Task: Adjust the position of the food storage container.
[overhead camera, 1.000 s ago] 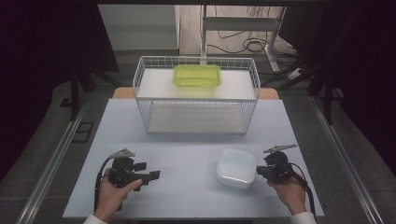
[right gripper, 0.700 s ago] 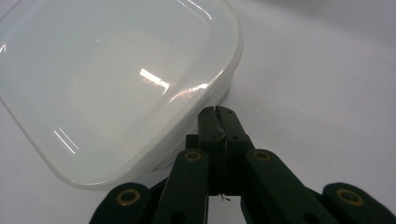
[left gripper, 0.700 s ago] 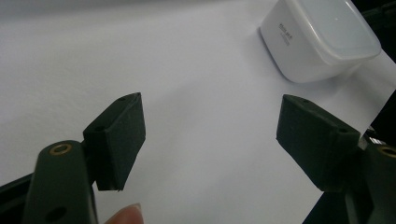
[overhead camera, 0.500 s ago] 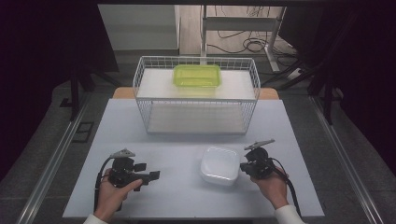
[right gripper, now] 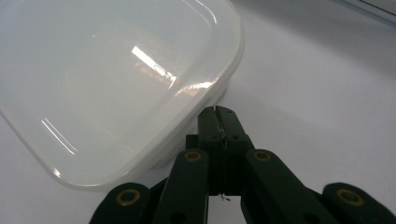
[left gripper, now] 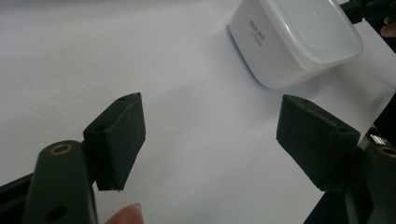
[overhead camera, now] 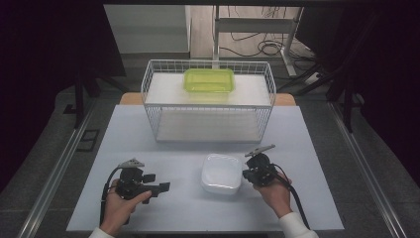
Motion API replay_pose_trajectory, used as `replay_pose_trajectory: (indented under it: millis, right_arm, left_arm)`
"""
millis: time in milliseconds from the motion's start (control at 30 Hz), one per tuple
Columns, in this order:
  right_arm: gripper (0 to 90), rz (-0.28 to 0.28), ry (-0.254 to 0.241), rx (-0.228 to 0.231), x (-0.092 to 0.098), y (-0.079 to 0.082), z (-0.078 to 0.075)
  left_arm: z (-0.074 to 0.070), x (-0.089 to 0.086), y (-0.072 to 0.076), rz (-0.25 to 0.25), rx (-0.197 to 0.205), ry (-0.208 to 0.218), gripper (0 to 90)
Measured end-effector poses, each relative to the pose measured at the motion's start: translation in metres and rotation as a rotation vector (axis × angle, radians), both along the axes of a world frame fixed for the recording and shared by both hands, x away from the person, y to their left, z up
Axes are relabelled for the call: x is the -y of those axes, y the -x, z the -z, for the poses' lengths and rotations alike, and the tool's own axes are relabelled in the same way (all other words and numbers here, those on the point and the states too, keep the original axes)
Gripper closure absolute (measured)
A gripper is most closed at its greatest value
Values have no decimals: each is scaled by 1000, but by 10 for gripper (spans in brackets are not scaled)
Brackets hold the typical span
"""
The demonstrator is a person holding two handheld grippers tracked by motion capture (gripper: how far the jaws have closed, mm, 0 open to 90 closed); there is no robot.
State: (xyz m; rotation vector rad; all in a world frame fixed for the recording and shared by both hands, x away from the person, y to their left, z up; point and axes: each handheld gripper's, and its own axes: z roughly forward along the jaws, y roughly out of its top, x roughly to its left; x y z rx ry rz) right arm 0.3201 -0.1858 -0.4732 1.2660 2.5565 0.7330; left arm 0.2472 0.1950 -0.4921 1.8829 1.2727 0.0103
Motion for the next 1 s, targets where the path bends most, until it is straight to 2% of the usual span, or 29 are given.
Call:
replay_pose_trajectory:
  millis: [333, 667, 767, 1000]
  right_arm:
    - [891, -18, -11, 15, -16, -10, 4]
    - [890, -39, -28, 32, -27, -13, 7]
    - [890, -36, -50, 28, -22, -13, 5]
    - [885, 19, -124, 83, 9, 1, -12]
  left_arm:
    - [1, 1, -1, -1, 0, -11, 235]
    - [2, 4, -2, 3, -6, -18, 235]
    - [2, 3, 0, 3, -2, -15, 235]
    - [0, 0, 1, -3, 15, -8, 249]
